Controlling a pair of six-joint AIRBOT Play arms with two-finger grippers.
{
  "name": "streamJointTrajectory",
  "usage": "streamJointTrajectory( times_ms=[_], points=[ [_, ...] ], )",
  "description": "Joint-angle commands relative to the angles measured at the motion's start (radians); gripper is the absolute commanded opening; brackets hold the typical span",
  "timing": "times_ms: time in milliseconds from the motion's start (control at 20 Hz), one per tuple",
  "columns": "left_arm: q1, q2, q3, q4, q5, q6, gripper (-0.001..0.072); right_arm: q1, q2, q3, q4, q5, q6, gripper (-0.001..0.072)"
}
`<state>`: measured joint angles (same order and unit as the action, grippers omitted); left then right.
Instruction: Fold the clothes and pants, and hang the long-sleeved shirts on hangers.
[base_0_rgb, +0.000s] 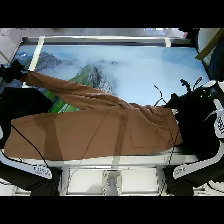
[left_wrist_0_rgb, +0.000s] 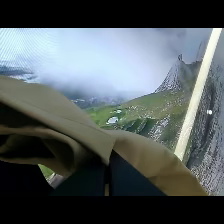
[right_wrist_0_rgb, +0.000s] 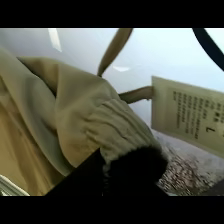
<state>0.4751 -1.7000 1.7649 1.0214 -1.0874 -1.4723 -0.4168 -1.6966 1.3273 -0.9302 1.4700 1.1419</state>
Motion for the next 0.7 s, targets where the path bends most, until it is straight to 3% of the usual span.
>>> streamJointTrajectory(
  times_ms=[0,400,500,650],
  points=[
    [0.001,0.028,0.002,-0.001,0.000,0.003,0.0011,0.000,0.042,0.035,0.078,0.002,-0.038,0.0027],
    [0.102,0.240,0.007,0.026,-0.038,0.104,0.0011,-0.001,0.478,0.145,-0.105,0.037,-0.064,0.0027],
    [0.114,0.238,-0.006,0.065,-0.066,0.105,0.0011,-0.002,0.513,0.089,-0.193,0.043,-0.056,0.0026],
    [0.115,0.237,-0.126,0.170,-0.065,0.105,0.0011,-0.001,0.516,-0.119,-0.209,0.018,-0.055,0.0027]
  ],
)
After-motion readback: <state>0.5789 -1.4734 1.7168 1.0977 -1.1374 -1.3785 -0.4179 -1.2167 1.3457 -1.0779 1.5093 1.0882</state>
